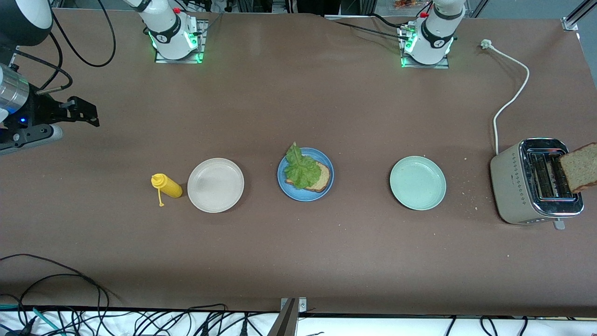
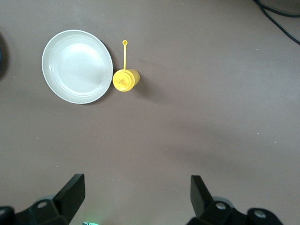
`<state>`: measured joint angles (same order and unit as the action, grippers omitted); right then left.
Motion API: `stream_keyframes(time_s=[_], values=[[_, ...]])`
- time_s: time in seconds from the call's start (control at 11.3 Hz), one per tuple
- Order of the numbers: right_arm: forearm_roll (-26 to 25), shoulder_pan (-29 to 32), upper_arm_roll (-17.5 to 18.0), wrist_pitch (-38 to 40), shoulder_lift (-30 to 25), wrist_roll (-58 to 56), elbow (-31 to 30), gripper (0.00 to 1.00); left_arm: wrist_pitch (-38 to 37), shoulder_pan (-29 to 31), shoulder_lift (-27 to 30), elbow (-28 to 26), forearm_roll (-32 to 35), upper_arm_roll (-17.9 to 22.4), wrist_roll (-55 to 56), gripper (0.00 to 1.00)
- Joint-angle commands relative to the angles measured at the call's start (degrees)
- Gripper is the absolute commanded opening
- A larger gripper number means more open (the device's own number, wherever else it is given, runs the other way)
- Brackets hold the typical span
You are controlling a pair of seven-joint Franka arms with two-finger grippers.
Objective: Make sandwich in blue plate with both arms
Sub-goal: 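Carry the bread slice with the left gripper over the blue plate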
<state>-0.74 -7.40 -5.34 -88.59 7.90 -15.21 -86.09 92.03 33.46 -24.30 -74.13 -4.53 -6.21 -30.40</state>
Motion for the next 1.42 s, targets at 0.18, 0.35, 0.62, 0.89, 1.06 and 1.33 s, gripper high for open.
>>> stream_keyframes(time_s=[0.18, 0.35, 0.62, 0.89, 1.06, 1.33], values=[[-5.04, -0.69, 0.33, 1.05, -0.87, 0.62, 3.02, 1.00, -9.39, -1.38, 0.04, 2.50, 1.19, -9.75, 0.51, 0.00], [-5.15, -0.69, 0.42, 0.97, -0.96, 0.80, 3.38, 1.00, -10.29, -1.82, -0.04, 2.42, 0.84, -16.08, 3.57, 0.00], [-4.01, -0.77, 0.51, 0.53, -0.70, 0.53, 4.79, 1.00, -10.29, -5.40, -2.05, 0.31, -4.85, -23.49, 12.52, 0.00], [-3.74, -0.77, 0.50, 0.18, -0.70, 0.62, 5.23, 1.00, -7.33, -16.20, -8.02, 0.39, -13.90, -23.41, 20.01, 0.00], [-3.74, -0.34, 0.24, 0.18, -0.61, 0.36, 5.14, 1.00, -0.31, -19.82, -13.29, 0.39, -20.22, -23.41, 20.82, 0.00], [-2.87, -0.07, 0.07, 0.18, -0.52, 0.09, 5.14, 1.00, 8.23, -27.28, -19.18, 0.31, -25.44, -23.41, 20.64, 0.00]])
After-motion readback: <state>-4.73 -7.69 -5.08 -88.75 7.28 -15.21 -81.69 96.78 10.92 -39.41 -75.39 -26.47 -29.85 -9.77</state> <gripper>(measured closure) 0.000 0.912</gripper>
